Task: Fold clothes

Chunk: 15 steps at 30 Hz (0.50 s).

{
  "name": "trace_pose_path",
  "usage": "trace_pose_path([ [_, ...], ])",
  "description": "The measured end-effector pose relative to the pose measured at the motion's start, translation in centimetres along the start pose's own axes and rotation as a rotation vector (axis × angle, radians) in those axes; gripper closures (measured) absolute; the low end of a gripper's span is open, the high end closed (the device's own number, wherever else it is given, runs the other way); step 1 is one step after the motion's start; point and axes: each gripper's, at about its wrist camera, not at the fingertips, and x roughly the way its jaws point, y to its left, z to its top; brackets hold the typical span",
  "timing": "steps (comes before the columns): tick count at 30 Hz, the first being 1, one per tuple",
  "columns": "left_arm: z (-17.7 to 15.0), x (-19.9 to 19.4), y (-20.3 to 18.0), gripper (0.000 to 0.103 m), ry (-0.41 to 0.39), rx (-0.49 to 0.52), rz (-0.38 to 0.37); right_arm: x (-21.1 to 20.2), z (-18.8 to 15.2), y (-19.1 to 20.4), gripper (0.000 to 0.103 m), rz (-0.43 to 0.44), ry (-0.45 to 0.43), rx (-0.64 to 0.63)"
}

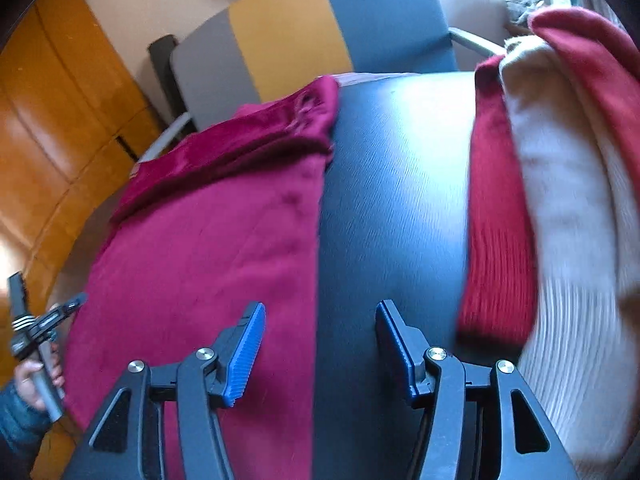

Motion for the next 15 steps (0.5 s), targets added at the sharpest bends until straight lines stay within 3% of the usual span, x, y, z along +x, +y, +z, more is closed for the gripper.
trace_pose_path([
  [7, -5.1, -4.0, -0.6, 0.067, -0.026, -0.003, -0.035, -3.0, -6.0, 1.4, 0.043, 0.13, -0.015, -0.009],
  [12, -6.9, -5.3, -1.2, 0.068, -0.032, -0.012, -0.041, -3.8, -8.4, 2.3, 0.056, 0.135, -0.027, -0.035],
  [15, -7.1, -5.4, -2.0, 0.07, -0.03, 0.023, 0.003, -3.5, -8.6, 2.6, 0.066, 0.103, -0.04, -0.048],
])
